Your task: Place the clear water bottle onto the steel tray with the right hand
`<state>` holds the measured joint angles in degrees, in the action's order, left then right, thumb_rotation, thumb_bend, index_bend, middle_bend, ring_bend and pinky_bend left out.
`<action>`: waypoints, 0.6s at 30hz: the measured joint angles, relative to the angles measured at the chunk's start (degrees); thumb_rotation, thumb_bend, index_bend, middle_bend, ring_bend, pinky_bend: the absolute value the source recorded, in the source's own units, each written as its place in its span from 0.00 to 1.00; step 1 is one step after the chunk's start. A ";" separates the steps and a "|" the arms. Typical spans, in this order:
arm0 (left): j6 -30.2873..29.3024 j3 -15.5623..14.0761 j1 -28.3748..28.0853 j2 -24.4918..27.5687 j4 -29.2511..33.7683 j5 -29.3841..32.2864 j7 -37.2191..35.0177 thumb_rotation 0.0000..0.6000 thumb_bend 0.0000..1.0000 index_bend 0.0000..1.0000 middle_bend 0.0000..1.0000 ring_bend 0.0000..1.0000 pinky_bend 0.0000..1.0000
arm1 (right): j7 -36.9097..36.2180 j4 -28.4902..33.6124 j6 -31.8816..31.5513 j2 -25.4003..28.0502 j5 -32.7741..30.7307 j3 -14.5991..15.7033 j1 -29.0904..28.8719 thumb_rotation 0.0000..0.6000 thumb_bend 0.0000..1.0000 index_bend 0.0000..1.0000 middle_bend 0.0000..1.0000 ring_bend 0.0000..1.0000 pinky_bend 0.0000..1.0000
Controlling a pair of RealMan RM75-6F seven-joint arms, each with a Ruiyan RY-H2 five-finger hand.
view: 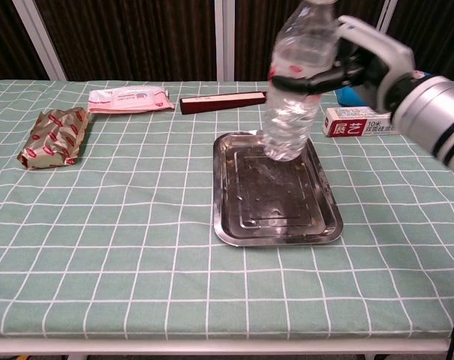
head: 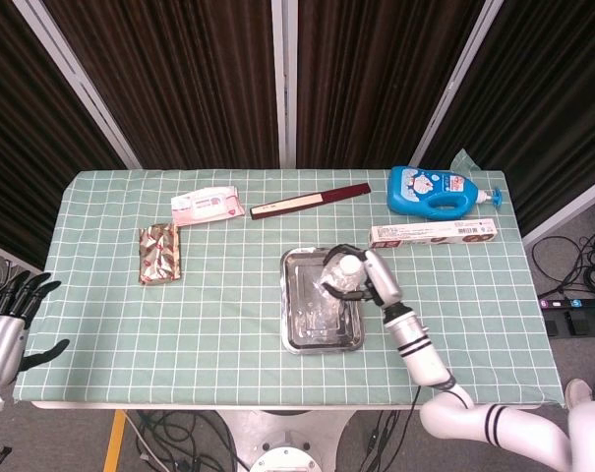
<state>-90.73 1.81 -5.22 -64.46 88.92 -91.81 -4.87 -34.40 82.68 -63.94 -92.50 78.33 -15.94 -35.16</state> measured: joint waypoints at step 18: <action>1.59 -0.64 -1.12 -2.44 -0.75 -1.32 -0.12 1.00 0.13 0.24 0.23 0.10 0.19 | 2.70 1.21 1.69 -1.60 -0.94 -0.43 -1.95 1.00 0.33 0.62 0.54 0.39 0.50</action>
<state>-89.14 1.17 -6.34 -66.91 88.17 -93.13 -4.99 -31.70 83.88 -62.25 -94.10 77.39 -16.37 -37.11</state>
